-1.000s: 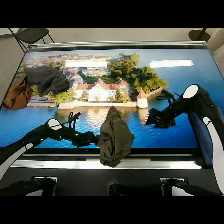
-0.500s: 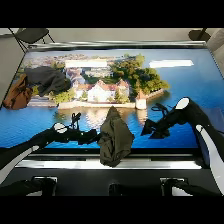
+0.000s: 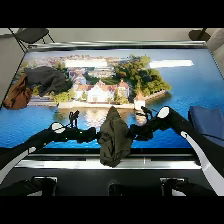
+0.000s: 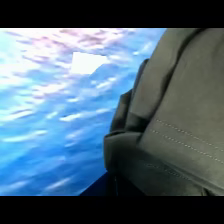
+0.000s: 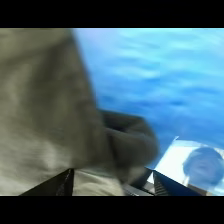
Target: Fold the shirts.
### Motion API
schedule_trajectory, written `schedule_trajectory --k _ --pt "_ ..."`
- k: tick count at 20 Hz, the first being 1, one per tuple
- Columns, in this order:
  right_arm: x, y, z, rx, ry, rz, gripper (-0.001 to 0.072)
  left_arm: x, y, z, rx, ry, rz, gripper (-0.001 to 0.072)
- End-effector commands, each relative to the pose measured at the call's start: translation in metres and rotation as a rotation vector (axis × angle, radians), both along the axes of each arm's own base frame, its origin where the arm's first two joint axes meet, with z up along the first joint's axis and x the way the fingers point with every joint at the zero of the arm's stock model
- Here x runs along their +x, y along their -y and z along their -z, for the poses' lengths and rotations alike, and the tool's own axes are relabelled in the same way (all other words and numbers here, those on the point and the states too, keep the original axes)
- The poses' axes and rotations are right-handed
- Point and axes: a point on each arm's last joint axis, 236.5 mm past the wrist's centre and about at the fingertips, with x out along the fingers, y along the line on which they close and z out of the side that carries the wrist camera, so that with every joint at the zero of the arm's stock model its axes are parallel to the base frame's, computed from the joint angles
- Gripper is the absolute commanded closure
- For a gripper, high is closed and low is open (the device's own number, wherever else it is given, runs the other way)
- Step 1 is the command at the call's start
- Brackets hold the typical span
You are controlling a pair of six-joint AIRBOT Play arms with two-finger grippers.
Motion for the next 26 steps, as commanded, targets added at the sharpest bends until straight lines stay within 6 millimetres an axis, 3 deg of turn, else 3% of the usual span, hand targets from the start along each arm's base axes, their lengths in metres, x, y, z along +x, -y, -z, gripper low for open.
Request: schedule_trajectory --k 1,2,3,6,8,9,11,13,14,15,17,18,20,22,26 --pt "-0.007 -0.022 0.006 0.029 -0.015 -0.019 0.0226 0.001 0.0 -0.003 -0.001 0.01 0.002 0.068" --pt "-0.011 -0.027 0.009 0.03 -0.027 -0.033 0.0389 0.001 0.0 -0.003 -0.001 0.01 0.002 0.0681" --pt "-0.012 -0.029 0.009 0.031 -0.028 -0.039 0.0667 0.001 0.0 -0.003 -0.001 0.011 0.003 0.0681" --pt "0.002 -0.023 -0.01 0.023 0.071 -0.057 0.0671 0.014 -0.007 -0.02 0.01 0.086 0.008 0.0682" --pt "0.029 -0.001 -0.044 -0.022 0.22 -0.049 0.0671 0.037 -0.022 -0.051 0.051 0.225 0.025 0.0683" --pt "0.046 0.012 -0.069 -0.045 0.311 -0.022 0.0671 0.052 -0.035 -0.075 0.072 0.309 0.019 0.0683" --pt "0.087 0.049 -0.139 -0.086 0.542 0.086 0.0671 0.077 -0.066 -0.13 0.095 0.441 -0.045 0.0684" --pt "0.114 0.088 -0.236 -0.11 0.826 0.214 0.0671 0.097 -0.104 -0.199 0.113 0.602 -0.15 0.0684" --pt "0.117 0.105 -0.282 -0.127 0.953 0.267 0.0671 0.101 -0.123 -0.237 0.111 0.681 -0.217 0.0684" --pt "0.114 0.12 -0.328 -0.142 1.081 0.317 0.0671 0.101 -0.141 -0.28 0.1 0.769 -0.287 0.0684" --pt "0.093 0.132 -0.41 -0.129 1.303 0.393 0.0671 0.087 -0.168 -0.375 0.056 0.967 -0.417 0.0684" --pt "0.08 0.133 -0.445 -0.107 1.403 0.424 0.0671 0.073 -0.175 -0.426 0.039 1.104 -0.46 0.0684" --pt "0.054 0.138 -0.502 -0.064 1.572 0.49 0.0671 0.043 -0.185 -0.502 0.006 1.305 -0.522 0.0684" --pt "0.036 0.14 -0.53 -0.015 1.633 0.546 0.0671 0.025 -0.188 -0.535 0.021 1.394 -0.526 0.0684" --pt "0.004 0.128 -0.55 0.086 1.633 0.559 0.0671 -0.011 -0.183 -0.585 -0.045 1.503 -0.529 0.0683"
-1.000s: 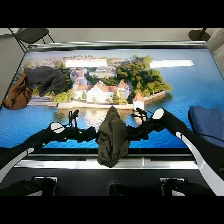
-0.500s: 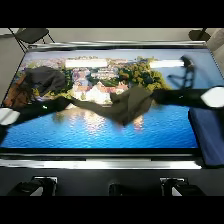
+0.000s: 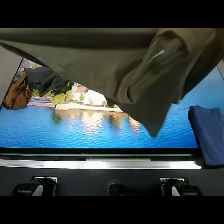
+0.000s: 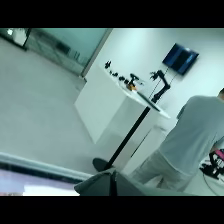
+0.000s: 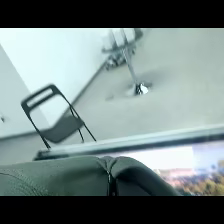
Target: Fold the shirts.
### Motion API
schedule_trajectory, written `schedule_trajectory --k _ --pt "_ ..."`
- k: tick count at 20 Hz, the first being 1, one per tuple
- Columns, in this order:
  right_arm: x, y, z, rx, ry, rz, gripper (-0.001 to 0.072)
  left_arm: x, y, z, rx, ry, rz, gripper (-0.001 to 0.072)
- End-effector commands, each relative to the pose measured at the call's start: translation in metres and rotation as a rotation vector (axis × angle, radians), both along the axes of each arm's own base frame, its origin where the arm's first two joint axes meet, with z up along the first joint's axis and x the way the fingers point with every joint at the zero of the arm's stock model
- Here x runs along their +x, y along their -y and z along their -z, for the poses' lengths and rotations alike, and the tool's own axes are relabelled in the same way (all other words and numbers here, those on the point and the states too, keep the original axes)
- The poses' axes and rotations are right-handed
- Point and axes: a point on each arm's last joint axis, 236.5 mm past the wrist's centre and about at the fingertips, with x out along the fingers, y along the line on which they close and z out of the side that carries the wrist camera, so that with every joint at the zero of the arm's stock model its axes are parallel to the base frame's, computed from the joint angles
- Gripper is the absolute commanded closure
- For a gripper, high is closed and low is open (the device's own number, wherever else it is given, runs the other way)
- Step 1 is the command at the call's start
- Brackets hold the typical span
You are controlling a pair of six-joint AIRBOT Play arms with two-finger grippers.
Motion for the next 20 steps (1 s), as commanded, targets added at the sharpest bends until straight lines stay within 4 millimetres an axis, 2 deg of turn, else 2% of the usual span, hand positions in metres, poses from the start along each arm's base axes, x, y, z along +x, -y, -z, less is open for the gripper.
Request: schedule_trajectory --k 1,3,4,5,6,7,8,9,12,13,15,17,19,20 --pt "-0.037 -0.004 -0.037 0.055 0.097 -0.018 0.0671 -0.042 -0.004 -0.059 -0.007 0.159 -0.018 0.0683" --pt "-0.051 -0.005 -0.052 0.051 0.139 -0.019 0.0671 -0.051 -0.006 -0.071 0.01 0.193 -0.032 0.0683" --pt "-0.054 -0.004 -0.057 0.048 0.149 -0.017 0.0671 -0.049 -0.007 -0.067 0.03 0.182 -0.042 0.0683" --pt "-0.052 -0.004 -0.056 0.046 0.145 -0.015 0.0671 -0.04 -0.008 -0.054 0.08 0.138 -0.057 0.0683" --pt "-0.043 -0.002 -0.046 0.032 0.11 -0.007 0.0671 -0.027 -0.008 -0.033 0.128 0.067 -0.062 0.0683" --pt "-0.027 -0.002 -0.027 0.02 0.031 -0.005 0.0671 -0.01 -0.006 -0.004 0.169 -0.033 -0.049 0.0683" --pt "-0.007 0.0 0.001 0.007 -0.076 -0.001 0.0671 0.009 -0.002 0.03 0.189 -0.14 -0.021 0.0682" --pt "0.018 0.0 0.038 -0.019 -0.21 -0.005 0.0671 0.028 0.002 0.068 0.203 -0.254 0.01 0.0682" --pt "0.101 -0.003 0.158 -0.033 -0.574 -0.047 0.0671 0.081 0.006 0.205 0.206 -0.597 0.069 0.0679" --pt "0.128 -0.01 0.194 -0.004 -0.657 -0.072 0.0671 0.093 0.006 0.252 0.203 -0.709 0.081 0.0679" --pt "0.175 -0.041 0.263 0.095 -0.787 -0.156 0.067 0.106 0.007 0.334 0.193 -0.904 0.109 0.0679" --pt "0.206 -0.08 0.329 0.215 -0.904 -0.227 0.067 0.111 0.007 0.396 0.183 -1.057 0.126 0.0679" --pt "0.213 -0.116 0.384 0.3 -1.024 -0.281 0.0669 0.112 0.008 0.438 0.178 -1.167 0.143 0.0679" --pt "0.21 -0.13 0.408 0.312 -1.08 -0.302 0.0668 0.112 0.008 0.451 0.176 -1.2 0.148 0.0679"
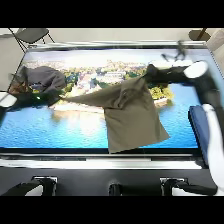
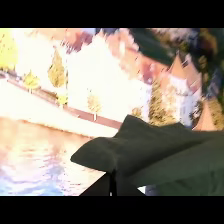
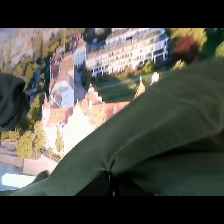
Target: Fold the shirts.
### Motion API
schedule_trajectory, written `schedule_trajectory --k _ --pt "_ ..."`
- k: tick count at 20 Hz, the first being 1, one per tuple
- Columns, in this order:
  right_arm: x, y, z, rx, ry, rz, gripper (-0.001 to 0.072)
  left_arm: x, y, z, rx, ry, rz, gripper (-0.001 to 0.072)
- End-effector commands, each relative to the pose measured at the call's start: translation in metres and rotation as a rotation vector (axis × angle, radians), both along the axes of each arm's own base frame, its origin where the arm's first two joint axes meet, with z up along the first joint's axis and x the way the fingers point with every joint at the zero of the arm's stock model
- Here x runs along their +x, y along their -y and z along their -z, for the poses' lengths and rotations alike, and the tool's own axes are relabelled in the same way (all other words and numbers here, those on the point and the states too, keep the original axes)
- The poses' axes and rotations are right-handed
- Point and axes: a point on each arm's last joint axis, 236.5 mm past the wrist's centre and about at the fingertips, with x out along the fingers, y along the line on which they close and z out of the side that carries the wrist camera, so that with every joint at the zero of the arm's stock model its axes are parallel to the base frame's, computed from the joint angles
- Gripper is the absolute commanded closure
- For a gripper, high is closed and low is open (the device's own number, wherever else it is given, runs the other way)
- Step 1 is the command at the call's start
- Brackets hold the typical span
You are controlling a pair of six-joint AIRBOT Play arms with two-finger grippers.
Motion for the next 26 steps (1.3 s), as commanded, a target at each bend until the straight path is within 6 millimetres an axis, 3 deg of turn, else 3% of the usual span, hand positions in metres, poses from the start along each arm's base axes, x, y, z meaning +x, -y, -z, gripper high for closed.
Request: schedule_trajectory --k 1,2,3,4,6,8,10,11,12,13,16,18,20,23,26 --pt "0.004 -0.058 0.094 0.13 -0.224 -0.055 0.0661 -0.006 0.003 0.075 -0.013 -0.198 0.011 0.0679" --pt "0.001 -0.062 0.102 0.126 -0.244 -0.068 0.0496 -0.007 0.003 0.08 -0.013 -0.21 0.011 0.0679" --pt "-0.001 -0.06 0.1 0.121 -0.244 -0.08 0.0253 -0.007 0.003 0.082 -0.008 -0.211 0.018 0.068" --pt "-0.006 -0.055 0.091 0.105 -0.226 -0.122 0.0108 -0.006 0.003 0.081 0.01 -0.194 0.049 0.0679" --pt "-0.023 -0.031 0.063 0.057 -0.203 -0.207 0.0107 -0.011 0.005 0.082 0.032 -0.19 0.104 0.0679" --pt "-0.053 0.021 0.042 -0.048 -0.245 -0.237 0.0107 -0.019 0.007 0.084 0.059 -0.189 0.177 0.0679" --pt "-0.102 0.081 0.045 -0.17 -0.412 -0.223 0.0113 -0.024 0.008 0.085 0.082 -0.186 0.238 0.0678" --pt "-0.129 0.098 0.052 -0.191 -0.527 -0.207 0.0128 -0.025 0.006 0.086 0.092 -0.187 0.243 0.0679" --pt "-0.159 0.095 0.063 -0.177 -0.622 -0.229 0.0128 -0.026 0.004 0.088 0.108 -0.192 0.249 0.0678" --pt "-0.189 0.079 0.077 -0.146 -0.68 -0.27 0.0128 -0.028 0.001 0.09 0.12 -0.2 0.254 0.0678" --pt "-0.285 0.014 0.147 -0.064 -0.799 -0.275 0.0116 -0.032 0.001 0.091 0.127 -0.212 0.264 0.0679" --pt "-0.327 -0.033 0.175 0.056 -0.81 -0.26 0.0115 -0.031 0.0 0.091 0.127 -0.21 0.262 0.0679" --pt "-0.34 -0.063 0.185 0.147 -0.806 -0.219 0.0115 -0.031 0.0 0.091 0.127 -0.21 0.262 0.0678" --pt "-0.319 -0.092 0.189 0.176 -0.708 -0.137 0.0115 -0.031 0.0 0.091 0.127 -0.211 0.262 0.0679" --pt "-0.306 -0.108 0.197 0.181 -0.669 -0.035 0.0112 -0.031 0.0 0.092 0.127 -0.211 0.262 0.0679"
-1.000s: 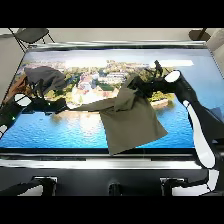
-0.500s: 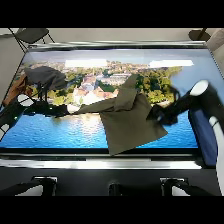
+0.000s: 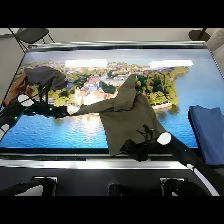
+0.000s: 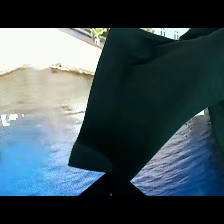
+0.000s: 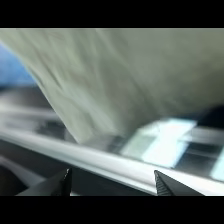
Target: Fold the shirts.
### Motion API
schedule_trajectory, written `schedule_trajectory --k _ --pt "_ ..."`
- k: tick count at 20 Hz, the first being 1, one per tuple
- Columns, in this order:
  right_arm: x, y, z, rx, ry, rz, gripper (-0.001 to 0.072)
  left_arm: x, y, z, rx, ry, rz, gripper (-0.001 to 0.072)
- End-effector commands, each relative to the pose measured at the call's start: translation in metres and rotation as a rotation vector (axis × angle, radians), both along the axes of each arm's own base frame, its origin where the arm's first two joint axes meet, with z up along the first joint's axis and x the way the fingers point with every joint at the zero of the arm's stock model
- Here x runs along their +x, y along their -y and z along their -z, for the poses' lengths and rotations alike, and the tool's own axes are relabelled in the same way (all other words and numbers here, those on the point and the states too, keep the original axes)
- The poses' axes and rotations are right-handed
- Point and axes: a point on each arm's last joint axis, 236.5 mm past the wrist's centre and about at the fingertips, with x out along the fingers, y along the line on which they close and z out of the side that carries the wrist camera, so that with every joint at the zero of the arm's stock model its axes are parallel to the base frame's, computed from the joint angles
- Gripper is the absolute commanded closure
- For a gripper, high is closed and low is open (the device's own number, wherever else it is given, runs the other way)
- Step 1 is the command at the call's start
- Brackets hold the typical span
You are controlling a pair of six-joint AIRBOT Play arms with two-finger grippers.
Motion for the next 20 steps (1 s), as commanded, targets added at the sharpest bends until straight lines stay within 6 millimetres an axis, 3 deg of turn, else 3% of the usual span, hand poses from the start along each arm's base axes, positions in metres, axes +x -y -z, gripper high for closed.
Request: schedule_trajectory --k 1,9,10,12,15,16,18,19,20 --pt "0.015 -0.021 0.014 -0.009 0.016 0.178 0.0114 0.0 -0.001 0.001 0.002 -0.001 0.001 0.0679" --pt "0.052 -0.073 0.017 0.011 0.104 0.236 0.0157 0.0 0.0 0.001 0.001 -0.002 0.0 0.0679" --pt "0.054 -0.077 0.019 0.011 0.094 0.227 0.0234 0.0 0.0 0.001 0.001 -0.002 0.0 0.0679" --pt "0.058 -0.084 0.018 0.012 0.095 0.207 0.0674 -0.001 0.0 0.001 0.001 -0.003 0.001 0.0678" --pt "0.068 -0.079 -0.009 -0.017 0.254 0.006 0.067 0.004 0.0 -0.017 -0.001 0.044 -0.002 0.068" --pt "0.074 -0.065 -0.024 -0.068 0.33 -0.1 0.0671 0.012 -0.001 -0.038 0.0 0.104 -0.005 0.068" --pt "0.108 -0.002 -0.077 -0.27 0.532 -0.245 0.0671 0.036 -0.003 -0.114 0.006 0.316 -0.021 0.068" --pt "0.132 0.038 -0.12 -0.388 0.65 -0.229 0.0671 0.044 -0.005 -0.17 0.007 0.46 -0.033 0.0679" --pt "0.155 0.08 -0.177 -0.501 0.793 -0.169 0.0671 0.047 -0.007 -0.231 -0.001 0.604 -0.059 0.068"
